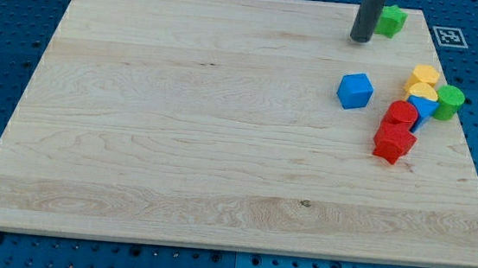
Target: Move the yellow hexagon into the yellow heart
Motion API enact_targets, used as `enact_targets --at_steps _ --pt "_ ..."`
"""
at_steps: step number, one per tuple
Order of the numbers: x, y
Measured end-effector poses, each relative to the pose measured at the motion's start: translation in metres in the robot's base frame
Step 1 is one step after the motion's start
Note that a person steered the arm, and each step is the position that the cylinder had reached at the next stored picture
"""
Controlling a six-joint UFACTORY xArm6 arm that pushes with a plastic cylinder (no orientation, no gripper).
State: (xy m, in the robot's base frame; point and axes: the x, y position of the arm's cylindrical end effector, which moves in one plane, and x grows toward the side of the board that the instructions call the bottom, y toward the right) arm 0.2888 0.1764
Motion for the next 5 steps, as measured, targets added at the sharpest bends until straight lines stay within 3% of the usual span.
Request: enact_targets --at_steps 1,5 --pt "0.030 0.011" --pt "0.049 0.091"
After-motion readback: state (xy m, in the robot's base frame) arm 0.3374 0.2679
